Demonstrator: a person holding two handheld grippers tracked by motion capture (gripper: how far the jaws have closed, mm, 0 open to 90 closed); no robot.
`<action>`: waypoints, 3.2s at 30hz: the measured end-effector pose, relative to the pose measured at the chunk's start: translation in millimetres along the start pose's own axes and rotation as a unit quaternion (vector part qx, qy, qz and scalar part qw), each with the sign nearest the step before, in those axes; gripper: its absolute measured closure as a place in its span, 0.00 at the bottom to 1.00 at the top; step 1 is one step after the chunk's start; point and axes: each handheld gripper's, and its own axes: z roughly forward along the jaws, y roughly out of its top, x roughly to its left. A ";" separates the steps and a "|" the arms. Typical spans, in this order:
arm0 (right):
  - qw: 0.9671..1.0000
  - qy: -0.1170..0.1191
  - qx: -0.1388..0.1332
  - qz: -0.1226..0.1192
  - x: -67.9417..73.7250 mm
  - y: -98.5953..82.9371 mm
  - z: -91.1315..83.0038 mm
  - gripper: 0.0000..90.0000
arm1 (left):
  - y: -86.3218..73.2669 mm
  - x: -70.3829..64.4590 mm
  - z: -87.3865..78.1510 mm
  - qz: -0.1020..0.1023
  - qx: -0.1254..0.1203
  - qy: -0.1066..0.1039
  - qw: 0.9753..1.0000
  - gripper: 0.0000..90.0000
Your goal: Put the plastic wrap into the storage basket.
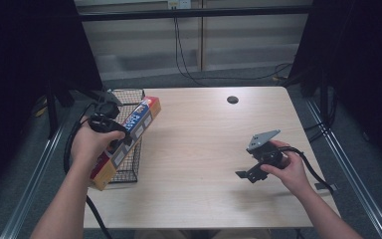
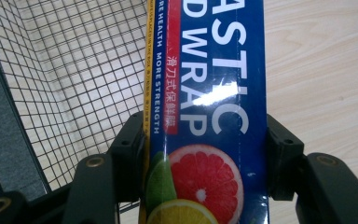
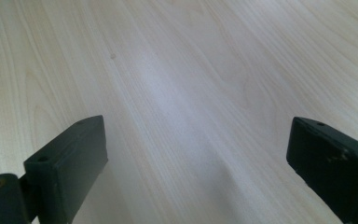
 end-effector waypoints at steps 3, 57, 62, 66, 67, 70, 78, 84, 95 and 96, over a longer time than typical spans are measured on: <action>1.000 0.002 -0.004 -0.003 -1.1 -0.2 0.1 0.05 | -0.7 2.7 -0.3 -0.005 0.000 0.002 1.000 0.49; 1.000 0.004 -0.011 -0.001 -1.9 0.8 1.0 0.05 | -17.6 41.3 7.8 -0.123 -0.004 0.051 0.991 0.49; 1.000 0.006 -0.010 0.002 -1.8 1.2 1.4 0.05 | -17.9 42.9 12.3 -0.144 -0.004 0.049 0.988 0.49; 1.000 0.005 -0.012 0.000 -2.0 1.1 1.0 0.05 | -18.0 44.1 13.9 -0.150 -0.005 0.049 0.988 0.49; 1.000 0.003 -0.011 0.002 -1.7 1.1 0.9 0.05 | -18.0 44.6 14.0 -0.150 -0.007 0.049 0.988 0.49; 1.000 0.002 -0.013 0.003 -1.8 1.4 1.4 0.05 | -17.3 43.7 15.2 -0.160 -0.010 0.052 0.986 0.49; 1.000 0.002 -0.013 0.001 -1.0 1.0 1.3 0.05 | -16.3 47.5 20.6 -0.151 -0.007 0.053 0.987 0.49; 1.000 0.002 -0.012 0.000 -1.0 0.9 1.6 0.05 | -14.5 44.6 24.7 -0.184 -0.014 0.050 0.982 0.49; 1.000 0.001 -0.013 0.001 -0.5 0.9 0.9 0.05 | -12.1 44.1 38.6 -0.189 -0.010 0.055 0.980 0.49; 1.000 0.000 -0.013 0.001 -0.6 0.8 1.0 0.05 | -12.1 44.0 40.3 -0.192 -0.011 0.054 0.980 0.49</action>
